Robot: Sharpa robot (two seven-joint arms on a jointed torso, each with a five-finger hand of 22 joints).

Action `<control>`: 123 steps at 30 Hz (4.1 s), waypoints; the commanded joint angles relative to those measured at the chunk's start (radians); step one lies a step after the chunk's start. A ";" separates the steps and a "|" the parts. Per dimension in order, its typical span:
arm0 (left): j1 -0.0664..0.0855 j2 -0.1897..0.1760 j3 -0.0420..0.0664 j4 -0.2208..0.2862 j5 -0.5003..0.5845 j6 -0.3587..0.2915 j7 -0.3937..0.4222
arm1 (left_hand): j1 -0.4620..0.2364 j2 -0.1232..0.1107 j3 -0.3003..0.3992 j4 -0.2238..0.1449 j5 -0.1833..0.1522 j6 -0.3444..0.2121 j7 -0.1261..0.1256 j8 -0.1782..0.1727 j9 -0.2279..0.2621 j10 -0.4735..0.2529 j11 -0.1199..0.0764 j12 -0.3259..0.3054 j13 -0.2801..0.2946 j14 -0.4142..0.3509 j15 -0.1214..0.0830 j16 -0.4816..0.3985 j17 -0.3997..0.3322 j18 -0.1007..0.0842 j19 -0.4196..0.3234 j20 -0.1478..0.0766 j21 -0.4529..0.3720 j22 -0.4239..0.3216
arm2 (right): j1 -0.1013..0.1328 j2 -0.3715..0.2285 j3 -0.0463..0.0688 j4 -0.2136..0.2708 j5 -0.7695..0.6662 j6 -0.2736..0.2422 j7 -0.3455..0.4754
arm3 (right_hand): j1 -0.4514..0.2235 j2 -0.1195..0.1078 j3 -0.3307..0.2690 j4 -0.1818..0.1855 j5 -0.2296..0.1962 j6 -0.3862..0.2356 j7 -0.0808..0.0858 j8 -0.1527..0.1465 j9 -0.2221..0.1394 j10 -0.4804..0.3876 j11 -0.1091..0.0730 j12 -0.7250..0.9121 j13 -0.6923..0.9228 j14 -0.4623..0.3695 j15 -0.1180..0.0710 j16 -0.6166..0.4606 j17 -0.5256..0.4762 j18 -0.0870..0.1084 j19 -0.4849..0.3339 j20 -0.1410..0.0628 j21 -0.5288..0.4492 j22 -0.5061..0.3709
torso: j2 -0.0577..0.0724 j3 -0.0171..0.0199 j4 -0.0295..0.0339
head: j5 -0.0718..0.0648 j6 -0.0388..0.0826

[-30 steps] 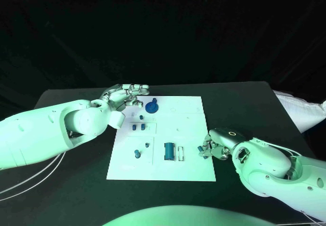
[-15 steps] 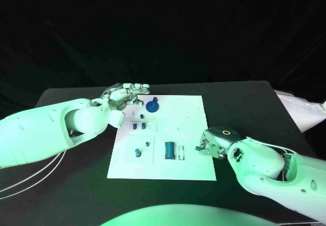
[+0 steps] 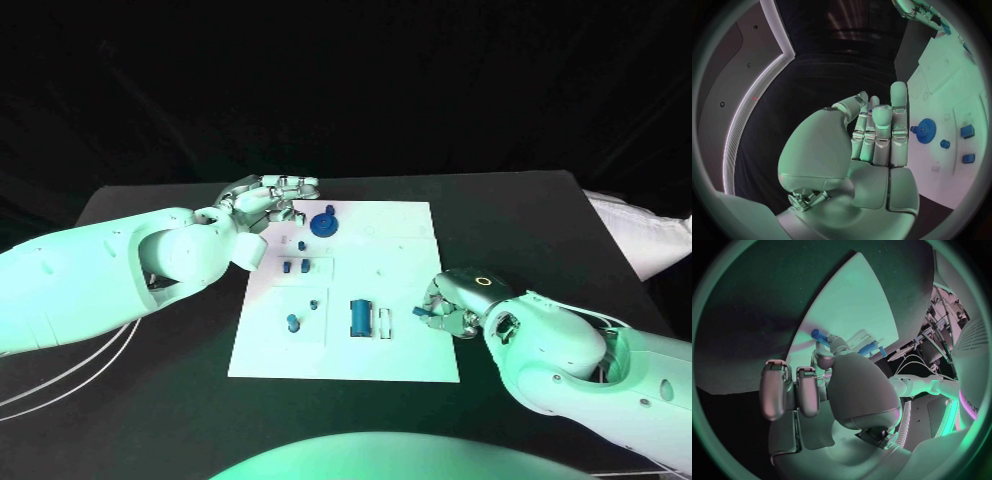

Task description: Assemble the parts on the task board

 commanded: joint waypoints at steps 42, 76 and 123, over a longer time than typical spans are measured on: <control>0.000 0.004 0.001 0.006 -0.007 0.021 -0.001 | -0.001 0.002 -0.005 -0.003 0.002 -0.003 0.000 0.005 0.000 -0.008 -0.002 0.006 0.001 -0.009 0.002 -0.006 -0.003 0.019 -0.004 0.001 -0.007 -0.001 | 0.005 0.084 -0.005 -0.009 0.436 -0.161 -0.017 | -0.212 -0.064 0.205 0.094 0.005 0.038 -0.017 0.019 0.039 0.059 -0.016 0.078 0.144 0.087 -0.010 0.017 0.190 -0.008 0.020 0.001 0.025 0.035 | 0.001 0.0021 -0.0007 | 0.007 0.001; 0.001 0.002 0.002 0.011 -0.014 0.032 -0.013 | 0.000 0.002 -0.007 -0.005 0.002 -0.005 0.000 0.006 0.000 -0.010 -0.001 0.008 0.000 -0.010 0.002 -0.007 -0.006 0.019 -0.004 0.001 -0.008 -0.001 | 0.005 0.111 -0.005 -0.015 0.401 -0.161 -0.016 | -0.289 -0.046 0.195 0.101 -0.020 0.065 -0.028 0.034 0.051 0.088 -0.024 0.160 0.199 0.091 -0.016 0.030 0.207 -0.013 0.029 -0.003 0.039 0.058 | 0.000 0.0023 -0.0015 | 0.012 -0.005; 0.001 0.002 0.001 0.006 -0.016 0.031 -0.009 | -0.001 0.002 -0.008 -0.006 0.001 -0.006 0.001 0.007 0.000 -0.012 -0.001 0.010 0.000 -0.013 0.002 -0.008 -0.010 0.019 -0.005 0.001 -0.009 -0.002 | -0.005 0.065 -0.004 -0.001 0.424 -0.215 0.076 | -0.244 -0.030 -0.053 0.023 -0.244 0.023 -0.012 0.011 0.053 0.045 -0.010 0.033 0.160 0.083 -0.007 0.005 0.177 -0.003 0.007 0.001 0.009 0.018 | -0.002 0.0029 -0.0041 | 0.008 0.010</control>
